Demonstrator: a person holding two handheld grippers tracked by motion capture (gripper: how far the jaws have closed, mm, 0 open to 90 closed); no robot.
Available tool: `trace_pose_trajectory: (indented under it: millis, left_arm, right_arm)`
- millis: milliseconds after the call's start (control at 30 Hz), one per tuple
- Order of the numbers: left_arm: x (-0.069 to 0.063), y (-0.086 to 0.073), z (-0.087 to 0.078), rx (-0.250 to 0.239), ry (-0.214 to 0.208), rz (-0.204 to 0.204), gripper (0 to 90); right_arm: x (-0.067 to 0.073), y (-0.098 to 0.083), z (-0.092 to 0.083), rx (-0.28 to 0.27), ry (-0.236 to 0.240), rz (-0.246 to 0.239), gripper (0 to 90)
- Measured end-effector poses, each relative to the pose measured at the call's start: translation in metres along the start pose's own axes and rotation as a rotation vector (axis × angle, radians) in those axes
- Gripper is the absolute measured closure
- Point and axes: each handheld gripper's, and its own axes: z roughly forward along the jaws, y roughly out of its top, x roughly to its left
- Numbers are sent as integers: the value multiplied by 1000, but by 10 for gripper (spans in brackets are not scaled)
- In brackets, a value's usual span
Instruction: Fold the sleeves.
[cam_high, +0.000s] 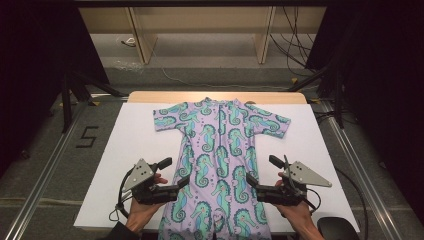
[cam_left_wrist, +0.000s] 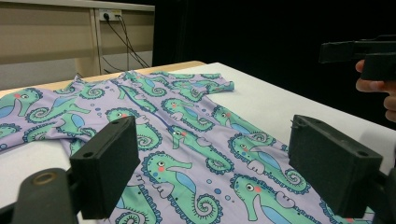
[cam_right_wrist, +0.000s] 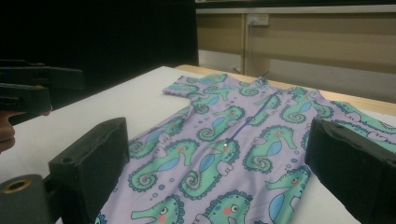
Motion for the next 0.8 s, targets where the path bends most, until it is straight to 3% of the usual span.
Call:
trace_pose_trajectory:
  millis: [233, 800]
  left_arm:
    - [1, 1, -1, -3, 6, -5, 158]
    - [7, 3, -1, 24, 75, -3, 159]
  right_arm:
    - [0, 0, -1, -6, -3, 1, 79]
    - [-1, 0, -1, -16, -1, 15, 81]
